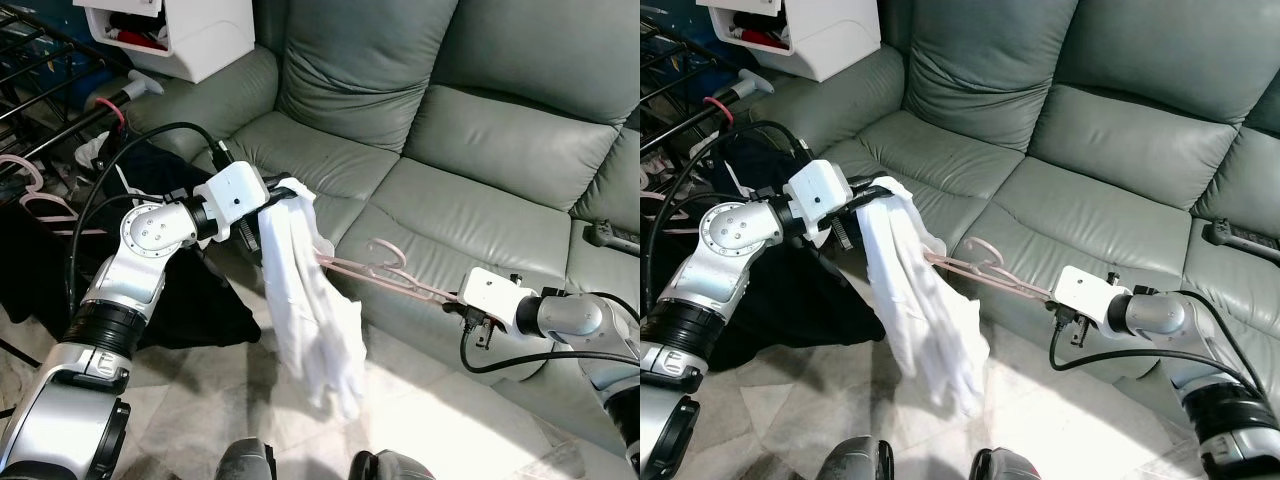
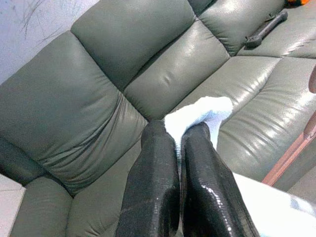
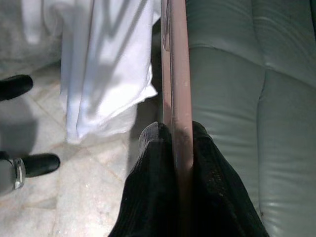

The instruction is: Hang hanger

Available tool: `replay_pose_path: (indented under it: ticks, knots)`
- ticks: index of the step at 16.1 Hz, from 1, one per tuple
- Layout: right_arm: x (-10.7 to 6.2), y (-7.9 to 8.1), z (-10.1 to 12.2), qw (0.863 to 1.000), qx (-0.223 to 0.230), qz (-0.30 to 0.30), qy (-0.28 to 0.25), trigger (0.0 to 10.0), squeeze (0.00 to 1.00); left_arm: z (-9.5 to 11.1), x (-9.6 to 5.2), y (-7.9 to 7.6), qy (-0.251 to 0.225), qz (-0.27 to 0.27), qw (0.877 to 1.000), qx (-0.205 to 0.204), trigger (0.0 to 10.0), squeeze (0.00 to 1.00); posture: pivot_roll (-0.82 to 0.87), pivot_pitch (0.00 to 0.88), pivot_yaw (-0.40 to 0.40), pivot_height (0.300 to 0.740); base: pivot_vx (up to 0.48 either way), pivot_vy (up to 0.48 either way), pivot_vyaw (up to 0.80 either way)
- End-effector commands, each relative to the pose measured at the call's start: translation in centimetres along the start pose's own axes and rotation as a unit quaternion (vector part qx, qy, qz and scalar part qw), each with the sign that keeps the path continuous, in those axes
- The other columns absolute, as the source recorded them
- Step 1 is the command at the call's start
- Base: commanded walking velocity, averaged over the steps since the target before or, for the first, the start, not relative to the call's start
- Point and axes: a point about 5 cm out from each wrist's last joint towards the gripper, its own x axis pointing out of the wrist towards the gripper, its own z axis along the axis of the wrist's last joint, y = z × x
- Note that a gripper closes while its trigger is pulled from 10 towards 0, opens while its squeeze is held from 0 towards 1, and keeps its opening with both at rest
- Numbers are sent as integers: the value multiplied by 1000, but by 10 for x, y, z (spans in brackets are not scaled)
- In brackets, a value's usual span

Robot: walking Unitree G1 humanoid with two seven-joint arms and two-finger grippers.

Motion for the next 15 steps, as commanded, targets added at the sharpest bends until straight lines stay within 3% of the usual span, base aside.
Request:
replay_pose_path:
  ticks: [1, 5, 10, 12, 15]
  knots:
    - [0, -6, 15, 999, -15, -7, -36, 10000, 0, 5, -3, 6, -6, 7, 1000, 25, 10000, 0, -30, 61, 39, 740, 0, 0, 0]
    - [0, -26, 23, 995, -43, -76, -44, 10000, 0, 13, -1, 2, -33, -1, 999, 20, 10000, 0, -30, 59, 38, 740, 0, 0, 0]
    - [3, -27, 27, 993, -55, -88, -52, 10000, 0, 11, -1, -1, -32, -10, 999, 24, 10000, 0, -24, 57, 44, 740, 0, 0, 0]
    - [4, -27, 25, 993, -53, -90, -53, 10000, 0, 18, 1, 0, -53, -8, 998, 29, 10000, 0, -26, 63, 46, 740, 0, 0, 0]
    - [5, -23, 21, 995, -30, -72, -55, 10000, 0, 38, 6, -8, -105, -32, 991, 71, 10000, 0, -24, 65, 44, 740, 0, 0, 0]
